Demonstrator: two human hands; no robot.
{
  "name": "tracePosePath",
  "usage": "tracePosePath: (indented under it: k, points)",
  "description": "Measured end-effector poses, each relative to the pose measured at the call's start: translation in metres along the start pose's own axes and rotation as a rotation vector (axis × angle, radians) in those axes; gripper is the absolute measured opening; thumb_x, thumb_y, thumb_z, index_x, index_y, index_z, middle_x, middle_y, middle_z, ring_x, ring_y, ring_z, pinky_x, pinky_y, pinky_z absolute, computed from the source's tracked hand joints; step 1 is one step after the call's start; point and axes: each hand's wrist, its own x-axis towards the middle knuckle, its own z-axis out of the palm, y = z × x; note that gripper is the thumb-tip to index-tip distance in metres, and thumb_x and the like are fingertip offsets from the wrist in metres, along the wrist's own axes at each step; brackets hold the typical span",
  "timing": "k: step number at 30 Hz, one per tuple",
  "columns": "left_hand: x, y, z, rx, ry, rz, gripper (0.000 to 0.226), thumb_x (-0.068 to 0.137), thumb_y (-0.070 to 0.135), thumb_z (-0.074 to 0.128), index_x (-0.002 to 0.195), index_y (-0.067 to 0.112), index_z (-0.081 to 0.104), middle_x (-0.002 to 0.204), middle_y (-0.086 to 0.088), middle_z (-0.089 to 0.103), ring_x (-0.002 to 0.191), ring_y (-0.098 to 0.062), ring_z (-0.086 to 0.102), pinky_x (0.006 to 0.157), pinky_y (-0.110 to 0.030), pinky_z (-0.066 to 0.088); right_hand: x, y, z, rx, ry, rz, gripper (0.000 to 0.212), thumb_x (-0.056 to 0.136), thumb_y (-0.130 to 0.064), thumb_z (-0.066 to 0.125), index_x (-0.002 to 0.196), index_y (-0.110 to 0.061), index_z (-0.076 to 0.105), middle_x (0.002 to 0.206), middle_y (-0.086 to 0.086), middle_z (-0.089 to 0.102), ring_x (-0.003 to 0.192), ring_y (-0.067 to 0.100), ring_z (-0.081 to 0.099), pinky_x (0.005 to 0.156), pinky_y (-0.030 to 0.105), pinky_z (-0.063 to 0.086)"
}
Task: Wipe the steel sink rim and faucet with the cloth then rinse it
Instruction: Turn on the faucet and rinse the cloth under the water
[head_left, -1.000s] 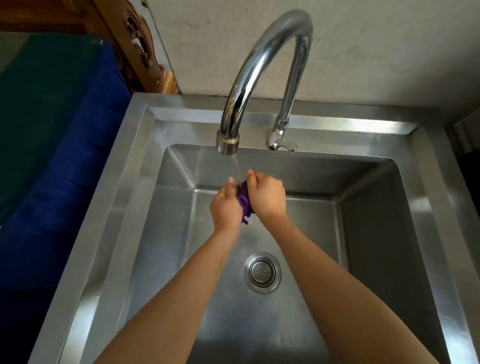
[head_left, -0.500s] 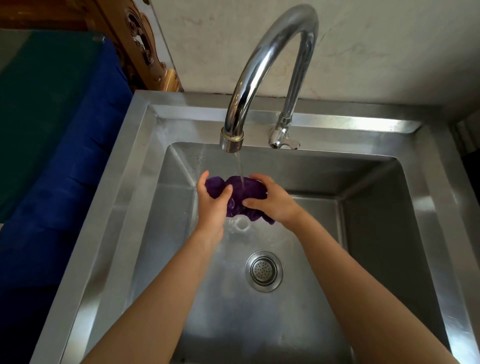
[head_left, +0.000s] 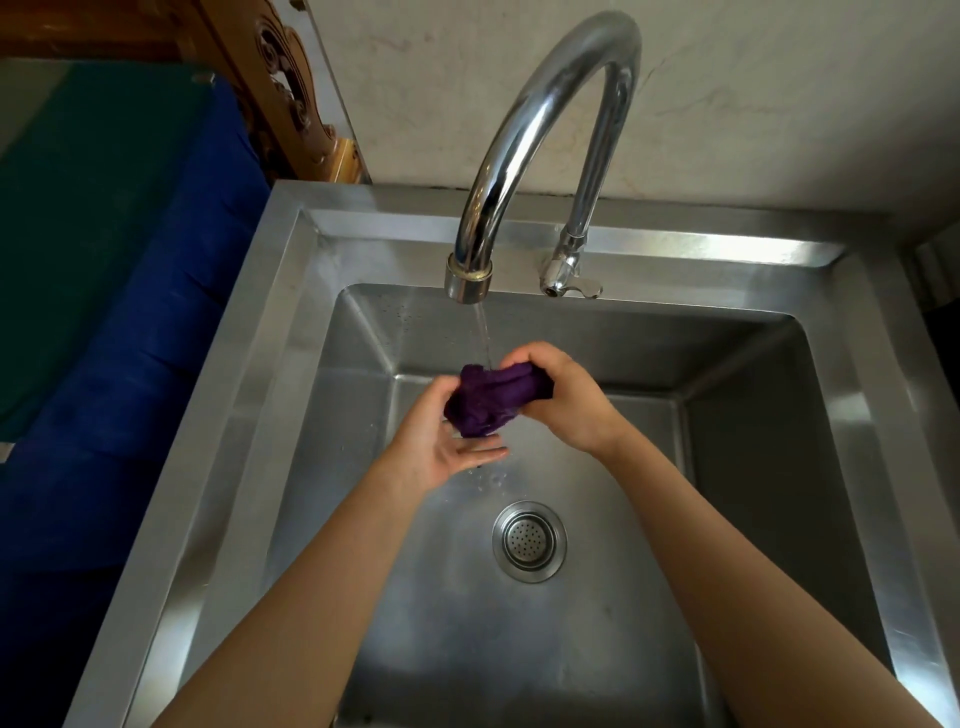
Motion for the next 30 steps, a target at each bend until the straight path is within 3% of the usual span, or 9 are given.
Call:
tracePosePath:
  k: [3,5,8,12,14,16,22,26,30]
  points:
    - [0.001,0.005,0.003,-0.089,0.02,-0.005,0.044,0.086,0.04,0.061,0.112,0.005,0.054,0.114,-0.025,0.06,0.089,-0.038,0.067,0.062,-0.047,0.06,-0.008,0.009,0.005,-0.183,-0.106,-0.05,0.041,0.069,0.008,0.062,0.1,-0.018,0.065,0.096,-0.013,0.047,0.1,0.019,0.044,0.09,0.024,0.031]
    - [0.004,0.005,0.007,0.02,0.085,0.098,0.034,0.087,0.02,0.062,0.115,0.004,0.052,0.119,-0.024,0.06,0.084,-0.03,0.066,0.055,-0.041,0.06,-0.013,0.012,0.006,-0.143,-0.125,0.017,0.045,0.072,0.006,0.063,0.108,-0.022,0.062,0.108,-0.002,0.045,0.107,0.02,0.042,0.095,0.024,0.036]
    - [0.005,0.004,0.011,-0.015,0.163,0.238,0.041,0.084,-0.011,0.051,0.117,0.012,0.042,0.116,-0.017,0.058,0.076,-0.022,0.062,0.052,-0.038,0.055,-0.021,0.012,0.0,0.132,-0.118,0.216,0.054,0.077,-0.001,0.067,0.123,-0.024,0.05,0.124,0.005,0.042,0.105,0.014,0.049,0.077,0.013,0.049]
    - [0.003,0.001,0.012,-0.073,0.121,0.399,0.058,0.082,-0.019,0.045,0.125,0.019,0.038,0.11,-0.009,0.056,0.085,-0.02,0.062,0.064,-0.035,0.054,-0.025,0.009,0.005,0.375,-0.098,0.541,0.05,0.088,-0.045,0.055,0.132,-0.028,0.042,0.13,0.001,0.052,0.108,0.015,0.057,0.092,0.042,0.054]
    - [0.002,-0.001,0.012,-0.102,0.067,0.44,0.068,0.081,-0.02,0.045,0.131,0.024,0.035,0.107,-0.005,0.059,0.09,-0.02,0.062,0.071,-0.038,0.054,-0.022,0.006,0.011,0.504,-0.117,0.602,0.054,0.086,-0.056,0.048,0.131,-0.027,0.043,0.126,0.002,0.056,0.11,0.02,0.059,0.086,0.043,0.057]
    - [0.002,0.0,0.011,-0.102,0.014,0.465,0.068,0.08,-0.021,0.043,0.126,0.027,0.039,0.1,-0.003,0.062,0.089,-0.021,0.063,0.076,-0.039,0.053,-0.017,0.003,0.013,0.642,-0.073,0.619,0.054,0.086,-0.054,0.052,0.128,-0.019,0.048,0.123,0.006,0.058,0.106,0.024,0.062,0.076,0.039,0.06]
    - [-0.001,0.005,-0.005,-0.016,-0.077,0.353,0.037,0.081,-0.009,0.05,0.107,0.016,0.059,0.094,-0.009,0.068,0.089,-0.026,0.063,0.085,-0.042,0.05,-0.012,-0.005,0.004,0.625,0.052,0.466,0.043,0.08,0.014,0.054,0.116,-0.008,0.054,0.101,0.01,0.058,0.083,0.02,0.062,0.068,0.028,0.059]
    - [0.005,0.002,-0.005,0.135,-0.092,0.334,0.034,0.085,0.026,0.063,0.111,0.003,0.062,0.109,-0.019,0.067,0.104,-0.033,0.063,0.094,-0.049,0.049,-0.014,-0.01,0.017,0.476,0.034,0.323,0.048,0.071,0.006,0.055,0.106,-0.028,0.058,0.12,0.015,0.055,0.104,0.025,0.058,0.094,0.039,0.051]
    - [0.013,-0.008,0.013,0.3,0.112,0.431,0.025,0.094,0.036,0.048,0.088,0.018,0.063,0.088,-0.006,0.067,0.088,-0.022,0.063,0.075,-0.034,0.052,-0.009,-0.019,0.039,0.159,0.129,0.244,0.035,0.087,-0.018,0.061,0.122,-0.019,0.054,0.115,0.007,0.047,0.103,0.012,0.047,0.091,0.013,0.032]
